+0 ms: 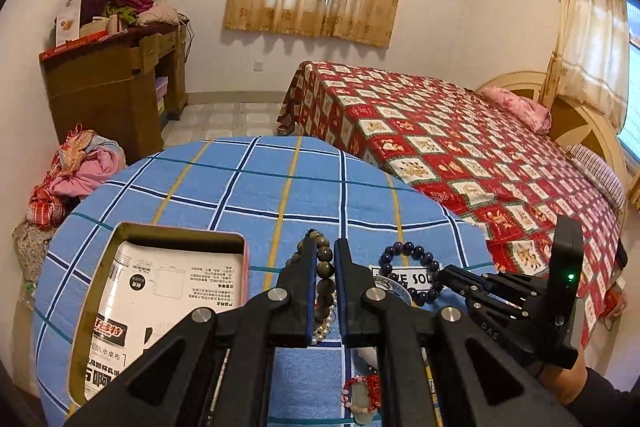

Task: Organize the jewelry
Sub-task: 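Grasp the brown bead bracelet with the left tool while the right tool lifts the dark bracelet, then carry both bracelets over the pink tin and open both tools to drop them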

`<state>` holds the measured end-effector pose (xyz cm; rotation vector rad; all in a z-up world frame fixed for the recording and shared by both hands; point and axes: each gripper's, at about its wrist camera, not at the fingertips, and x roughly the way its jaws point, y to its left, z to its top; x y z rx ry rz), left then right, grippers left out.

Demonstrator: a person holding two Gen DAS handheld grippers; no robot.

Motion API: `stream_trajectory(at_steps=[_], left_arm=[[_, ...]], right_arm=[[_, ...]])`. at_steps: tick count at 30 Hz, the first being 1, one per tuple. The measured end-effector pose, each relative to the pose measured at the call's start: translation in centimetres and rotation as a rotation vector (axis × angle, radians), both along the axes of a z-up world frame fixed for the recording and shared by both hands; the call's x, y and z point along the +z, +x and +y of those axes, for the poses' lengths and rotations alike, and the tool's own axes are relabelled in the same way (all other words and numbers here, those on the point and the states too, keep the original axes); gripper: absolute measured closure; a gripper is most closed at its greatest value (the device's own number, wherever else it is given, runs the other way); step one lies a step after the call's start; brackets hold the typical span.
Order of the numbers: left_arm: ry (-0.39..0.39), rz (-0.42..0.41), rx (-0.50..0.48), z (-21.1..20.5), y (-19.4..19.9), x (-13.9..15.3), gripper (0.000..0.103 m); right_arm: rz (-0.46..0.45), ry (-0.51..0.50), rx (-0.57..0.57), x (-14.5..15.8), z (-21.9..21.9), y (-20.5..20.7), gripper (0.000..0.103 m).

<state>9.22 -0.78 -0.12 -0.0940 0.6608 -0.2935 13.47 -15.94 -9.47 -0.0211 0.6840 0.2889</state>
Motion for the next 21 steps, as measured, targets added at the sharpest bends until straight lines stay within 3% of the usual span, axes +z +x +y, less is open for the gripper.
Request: stream_trajectory(at_steps=[8,17,19,20,21], left_arm=[[-0.032,-0.033,-0.001,1.0,-0.8,1.3,0.095],[0.004,-0.016,0.002,0.3,-0.1,0.1,0.095],[0.017,-0.009,0.0,0.0,0.3,-0.3,0.095],[0.02,-0.004,-0.002,-0.2,0.5,-0.6,0.095],[0.021,0.0,-0.005,-0.2,0.7,-0.8,0.095]], right_arm=[[-0.043,0.049,-0.001,2.1,-0.6,-0.3,0.097],[0.047,0.013,-0.041,0.1,-0.9,2.2,0.091],[0.084,-0.009,-0.037,-0.4,-0.7,2.9,0.085],[0.1,-0.021,-0.035,-0.5,-0.5,3.5,0.074],[0.1,-0.032,-0.036,-0.6,-0.3,3.6,0.054]])
